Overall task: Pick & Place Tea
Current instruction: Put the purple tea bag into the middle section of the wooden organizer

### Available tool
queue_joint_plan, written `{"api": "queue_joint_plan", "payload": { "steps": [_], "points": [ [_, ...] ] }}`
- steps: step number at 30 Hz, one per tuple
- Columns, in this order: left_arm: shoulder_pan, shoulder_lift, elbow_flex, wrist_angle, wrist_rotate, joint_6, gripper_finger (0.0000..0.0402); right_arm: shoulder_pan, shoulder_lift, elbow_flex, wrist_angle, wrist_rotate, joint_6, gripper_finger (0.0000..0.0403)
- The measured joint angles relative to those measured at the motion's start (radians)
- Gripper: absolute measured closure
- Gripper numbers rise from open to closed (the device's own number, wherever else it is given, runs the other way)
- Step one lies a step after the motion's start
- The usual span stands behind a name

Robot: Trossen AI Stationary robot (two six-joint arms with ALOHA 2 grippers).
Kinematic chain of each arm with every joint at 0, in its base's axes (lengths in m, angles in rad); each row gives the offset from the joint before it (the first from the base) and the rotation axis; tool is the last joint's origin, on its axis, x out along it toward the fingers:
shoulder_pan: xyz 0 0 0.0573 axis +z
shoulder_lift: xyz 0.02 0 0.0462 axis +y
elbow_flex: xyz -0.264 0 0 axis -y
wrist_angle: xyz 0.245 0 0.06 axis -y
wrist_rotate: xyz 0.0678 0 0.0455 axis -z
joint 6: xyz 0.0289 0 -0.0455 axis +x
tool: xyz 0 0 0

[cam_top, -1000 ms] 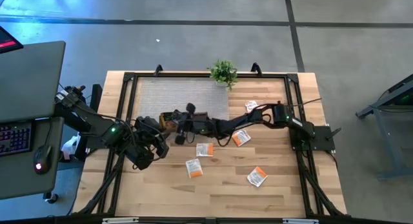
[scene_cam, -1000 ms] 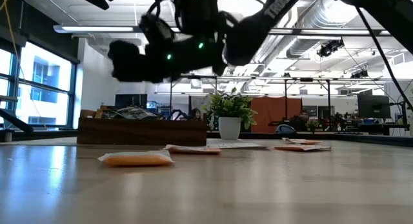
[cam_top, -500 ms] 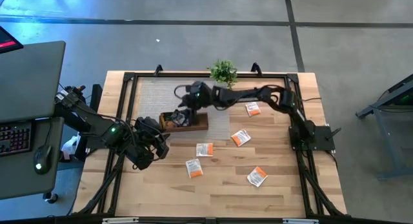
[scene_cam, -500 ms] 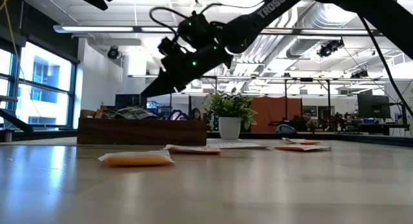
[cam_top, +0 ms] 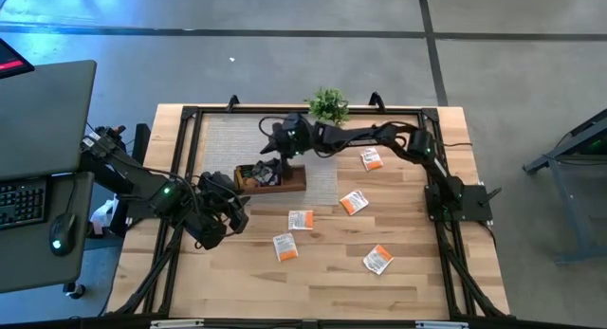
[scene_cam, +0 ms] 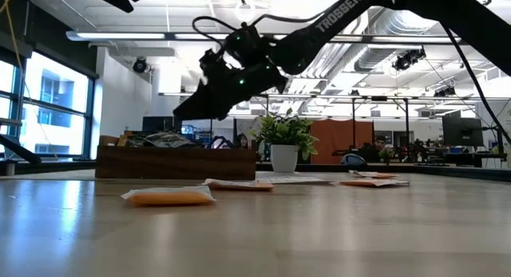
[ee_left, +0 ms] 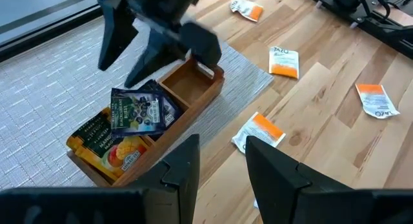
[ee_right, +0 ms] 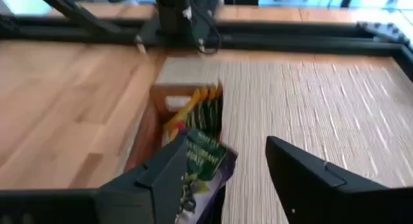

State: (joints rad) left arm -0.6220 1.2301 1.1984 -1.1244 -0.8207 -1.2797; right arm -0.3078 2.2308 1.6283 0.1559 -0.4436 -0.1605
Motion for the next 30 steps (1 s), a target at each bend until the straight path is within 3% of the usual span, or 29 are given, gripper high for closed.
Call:
{"api": "queue_joint_plan", "payload": {
  "steps": [5, 23, 30],
  "points": [
    [0.000, 0.000, 0.000, 0.001, 0.001, 0.000, 0.0277, 0.016, 0.015, 0.000, 0.012, 0.077, -0.004, 0.0182],
    [0.000, 0.000, 0.000, 0.000, 0.006, 0.000, 0.0277, 0.016, 0.076, 0.000, 0.044, 0.097, 0.049, 0.0182],
    [0.000, 0.000, 0.000, -0.001, 0.005, 0.011, 0.0277, 0.021, 0.081, 0.000, 0.047, 0.099, 0.022, 0.0236]
  ]
}}
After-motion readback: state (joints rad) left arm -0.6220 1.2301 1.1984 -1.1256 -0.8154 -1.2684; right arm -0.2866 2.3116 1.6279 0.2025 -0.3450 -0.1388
